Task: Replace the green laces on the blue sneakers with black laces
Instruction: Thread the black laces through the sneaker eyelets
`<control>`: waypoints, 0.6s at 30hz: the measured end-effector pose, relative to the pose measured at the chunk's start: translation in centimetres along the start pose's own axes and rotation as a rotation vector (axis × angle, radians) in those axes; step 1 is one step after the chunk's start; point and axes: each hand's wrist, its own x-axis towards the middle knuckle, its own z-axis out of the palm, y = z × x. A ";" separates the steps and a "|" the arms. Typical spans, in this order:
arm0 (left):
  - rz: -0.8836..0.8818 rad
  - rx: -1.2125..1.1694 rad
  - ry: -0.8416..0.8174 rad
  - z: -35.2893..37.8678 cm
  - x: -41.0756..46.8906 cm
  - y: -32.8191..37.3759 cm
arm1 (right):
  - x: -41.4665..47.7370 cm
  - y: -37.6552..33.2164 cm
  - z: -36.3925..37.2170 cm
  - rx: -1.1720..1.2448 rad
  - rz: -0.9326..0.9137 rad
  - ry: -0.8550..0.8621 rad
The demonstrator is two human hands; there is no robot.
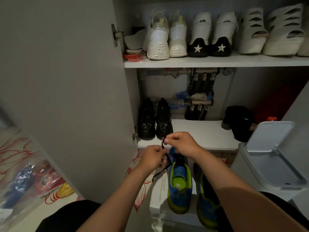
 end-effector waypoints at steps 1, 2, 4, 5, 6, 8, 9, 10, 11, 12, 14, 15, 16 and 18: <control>0.036 -0.005 0.040 -0.1 0.1 0.1 | -0.1 0.1 -0.3 -0.025 0.027 -0.021; 0.069 -0.001 0.068 -0.1 0.2 0.1 | -0.2 0.4 -0.5 -0.055 0.064 -0.053; 0.109 -0.011 0.088 0.0 0.1 0.0 | -0.4 0.9 -0.8 -0.138 0.147 -0.126; 0.115 -0.032 0.087 0.1 0.1 0.0 | -0.3 1.2 -0.9 -0.185 0.179 -0.157; 0.114 -0.055 0.082 0.1 0.1 -0.1 | -0.2 1.5 -0.9 -0.225 0.197 -0.187; 0.102 -0.077 0.079 0.0 0.0 -0.1 | -0.1 2.0 -0.7 -0.298 0.193 -0.253; 0.096 -0.076 0.085 0.0 0.0 -0.1 | 0.0 2.3 -0.5 -0.341 0.186 -0.281; 0.089 -0.076 0.098 0.0 0.0 0.0 | -0.1 2.5 -0.4 -0.387 0.184 -0.303; 0.082 -0.088 0.117 0.0 0.0 0.2 | -0.1 2.8 -0.2 -0.435 0.184 -0.321; 0.073 -0.118 0.141 0.0 -0.1 0.4 | -0.1 3.1 0.0 -0.487 0.179 -0.334; 0.030 -0.260 0.178 -0.3 -0.1 0.7 | -0.1 3.6 0.3 -0.599 0.145 -0.342; -0.011 -0.354 0.187 -0.6 0.0 0.8 | -0.1 3.6 0.4 -0.638 0.127 -0.340; -0.056 -0.433 0.193 -0.9 0.0 0.8 | 0.0 3.6 0.6 -0.660 0.116 -0.340; -0.146 -0.479 0.215 -1.6 0.0 0.5 | 0.2 3.3 0.9 -0.682 0.096 -0.330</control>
